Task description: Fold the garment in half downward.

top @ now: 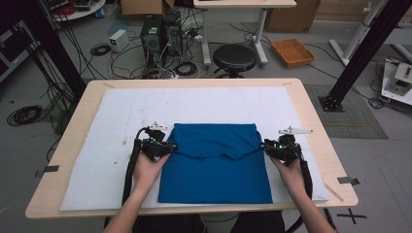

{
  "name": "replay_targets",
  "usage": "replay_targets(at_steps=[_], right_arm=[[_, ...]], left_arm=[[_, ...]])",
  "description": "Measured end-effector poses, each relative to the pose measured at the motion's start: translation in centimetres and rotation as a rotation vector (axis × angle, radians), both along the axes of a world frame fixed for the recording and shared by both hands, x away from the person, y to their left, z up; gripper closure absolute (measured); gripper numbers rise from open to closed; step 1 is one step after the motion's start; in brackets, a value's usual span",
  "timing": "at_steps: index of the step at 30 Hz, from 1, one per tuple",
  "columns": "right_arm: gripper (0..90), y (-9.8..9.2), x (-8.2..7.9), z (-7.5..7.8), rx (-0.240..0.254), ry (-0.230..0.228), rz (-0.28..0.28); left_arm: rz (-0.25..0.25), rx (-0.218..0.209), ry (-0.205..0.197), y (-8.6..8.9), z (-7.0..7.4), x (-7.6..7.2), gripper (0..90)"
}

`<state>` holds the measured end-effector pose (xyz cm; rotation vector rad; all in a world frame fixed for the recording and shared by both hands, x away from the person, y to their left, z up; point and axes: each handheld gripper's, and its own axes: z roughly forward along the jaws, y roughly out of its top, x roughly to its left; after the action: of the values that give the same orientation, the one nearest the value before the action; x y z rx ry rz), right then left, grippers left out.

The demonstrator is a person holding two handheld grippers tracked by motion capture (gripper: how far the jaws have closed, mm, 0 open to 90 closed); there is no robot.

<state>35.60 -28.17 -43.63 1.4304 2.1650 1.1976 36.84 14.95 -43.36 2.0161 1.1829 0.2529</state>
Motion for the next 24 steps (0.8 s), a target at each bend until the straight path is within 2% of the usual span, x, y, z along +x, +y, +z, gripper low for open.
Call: replay_targets(at_steps=[5, 7, 10, 18, 21, 24], right_arm=[[67.9, 1.0, 0.7, -0.5, -0.049, 0.041, 0.008], [77.1, 1.3, 1.0, -0.8, -0.060, 0.056, 0.021], [88.8, 1.5, 0.6, -0.5, -0.060, 0.029, 0.045], [89.3, 1.2, -0.6, 0.8, -0.052, -0.022, 0.059], [89.3, 1.1, -1.2, 1.5, -0.043, -0.029, 0.061], [89.4, 1.0, -2.5, 2.0, -0.037, -0.039, 0.091]], left_arm=[[-0.013, -0.006, -0.007, 0.1, 0.1, 0.0, 87.7], [-0.013, -0.010, -0.009, 0.1, 0.1, 0.0, 87.7], [-0.024, -0.011, -0.017, 0.2, 0.3, -0.1, 87.8], [-0.031, -0.046, -0.039, 0.7, 1.4, -0.6, 88.0], [-0.043, -0.060, -0.050, 0.9, 2.0, -1.2, 88.0], [-0.071, -0.071, -0.053, 1.1, 2.6, -2.3, 88.0]])
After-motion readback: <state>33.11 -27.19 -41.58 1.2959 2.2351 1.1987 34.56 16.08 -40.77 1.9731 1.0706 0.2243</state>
